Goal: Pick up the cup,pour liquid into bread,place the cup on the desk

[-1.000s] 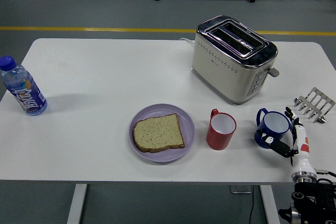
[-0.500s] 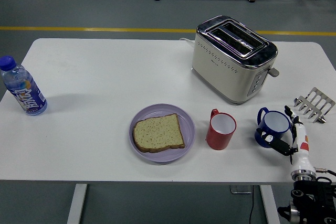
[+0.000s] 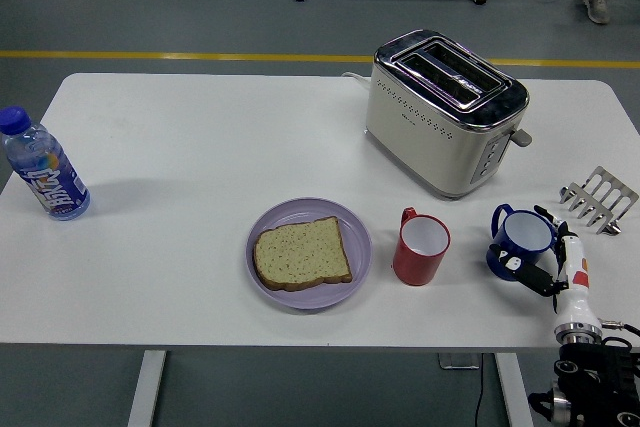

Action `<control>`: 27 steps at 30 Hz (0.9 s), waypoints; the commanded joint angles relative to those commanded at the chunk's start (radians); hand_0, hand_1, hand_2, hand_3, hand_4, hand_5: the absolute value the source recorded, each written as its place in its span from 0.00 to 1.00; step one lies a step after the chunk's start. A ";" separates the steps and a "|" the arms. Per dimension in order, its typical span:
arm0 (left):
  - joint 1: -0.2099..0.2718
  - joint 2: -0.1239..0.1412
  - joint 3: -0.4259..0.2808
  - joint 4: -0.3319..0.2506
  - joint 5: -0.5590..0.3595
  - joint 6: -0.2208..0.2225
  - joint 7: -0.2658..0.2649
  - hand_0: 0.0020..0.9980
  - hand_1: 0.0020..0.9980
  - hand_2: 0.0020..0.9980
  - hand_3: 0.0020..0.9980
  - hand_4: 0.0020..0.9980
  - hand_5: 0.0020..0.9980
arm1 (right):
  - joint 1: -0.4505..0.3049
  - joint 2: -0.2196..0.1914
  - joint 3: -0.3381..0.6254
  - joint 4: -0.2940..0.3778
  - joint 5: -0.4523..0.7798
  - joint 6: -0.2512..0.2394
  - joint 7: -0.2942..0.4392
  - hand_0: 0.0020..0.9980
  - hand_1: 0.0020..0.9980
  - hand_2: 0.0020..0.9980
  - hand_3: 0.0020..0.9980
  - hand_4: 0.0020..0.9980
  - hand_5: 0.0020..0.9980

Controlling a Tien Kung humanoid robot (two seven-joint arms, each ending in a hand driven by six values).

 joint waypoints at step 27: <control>-0.002 0.000 0.001 0.000 0.000 0.000 0.000 0.68 0.69 0.70 0.54 0.25 1.00 | 0.004 0.003 -0.002 -0.011 0.041 0.000 0.007 0.64 0.51 0.58 0.63 0.91 0.08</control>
